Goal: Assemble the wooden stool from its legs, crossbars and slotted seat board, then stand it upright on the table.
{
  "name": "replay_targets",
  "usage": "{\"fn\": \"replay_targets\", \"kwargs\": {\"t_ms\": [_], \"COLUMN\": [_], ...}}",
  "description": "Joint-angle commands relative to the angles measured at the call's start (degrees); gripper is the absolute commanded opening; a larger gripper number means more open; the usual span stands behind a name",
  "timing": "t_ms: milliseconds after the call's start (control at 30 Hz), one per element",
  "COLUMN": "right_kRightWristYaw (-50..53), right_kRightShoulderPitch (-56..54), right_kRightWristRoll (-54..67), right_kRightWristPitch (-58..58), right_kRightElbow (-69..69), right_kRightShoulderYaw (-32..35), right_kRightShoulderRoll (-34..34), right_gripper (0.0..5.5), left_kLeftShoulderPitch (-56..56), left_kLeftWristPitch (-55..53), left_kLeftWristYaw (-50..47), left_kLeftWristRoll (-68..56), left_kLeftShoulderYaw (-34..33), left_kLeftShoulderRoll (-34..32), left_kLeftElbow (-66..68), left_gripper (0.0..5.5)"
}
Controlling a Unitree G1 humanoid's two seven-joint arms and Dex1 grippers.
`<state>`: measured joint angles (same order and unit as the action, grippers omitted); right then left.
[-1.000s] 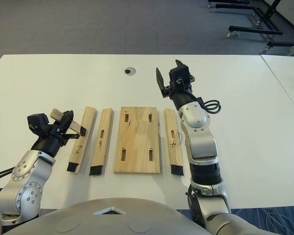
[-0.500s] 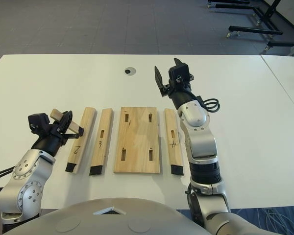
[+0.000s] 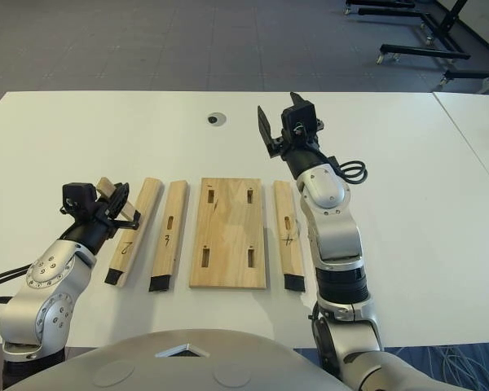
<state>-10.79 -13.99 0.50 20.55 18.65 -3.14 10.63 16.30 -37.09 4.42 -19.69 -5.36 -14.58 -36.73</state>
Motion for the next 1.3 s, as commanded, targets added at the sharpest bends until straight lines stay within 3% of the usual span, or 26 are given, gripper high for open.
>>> {"fn": "replay_targets", "kwargs": {"t_ms": [33,100,333,533,1100,1300], "right_kRightWristYaw": [-0.1,0.0,0.4,0.8,0.8,0.9], "right_kRightShoulderPitch": [-0.8,-0.9,-0.9,-0.7,0.4,0.5], "right_kRightWristRoll": [-0.1,-0.2,-0.9,-1.0,1.0,0.8], "right_kRightWristPitch": [-0.2,-0.4,-0.6,-0.6,-1.1,-1.3], "right_kRightElbow": [-0.4,-0.5,-1.0,-0.9,0.1,0.7], "right_kRightShoulderYaw": [0.4,0.4,0.4,0.5,-0.4,-1.3], "right_kRightShoulderRoll": [0.3,0.3,0.4,0.2,-3.0,-3.5], "right_gripper": [3.30,3.30,3.30,3.30,3.30,3.30], "left_kLeftShoulderPitch": [1.6,1.6,1.6,1.3,0.8,-3.0], "left_kLeftWristPitch": [-4.1,-4.0,-2.2,2.3,13.0,21.7], "left_kLeftWristYaw": [0.3,0.3,0.9,2.1,6.1,11.0], "left_kLeftWristRoll": [0.4,0.4,3.0,5.5,6.4,6.0], "left_kLeftShoulderYaw": [0.5,0.5,1.4,1.7,0.8,-0.1], "left_kLeftShoulderRoll": [-0.3,-0.3,-1.4,-1.8,-0.7,-2.9], "left_kLeftElbow": [3.0,3.0,2.4,1.1,-1.7,-3.4], "left_gripper": [0.39,0.39,1.58,2.26,2.26,2.26]}}
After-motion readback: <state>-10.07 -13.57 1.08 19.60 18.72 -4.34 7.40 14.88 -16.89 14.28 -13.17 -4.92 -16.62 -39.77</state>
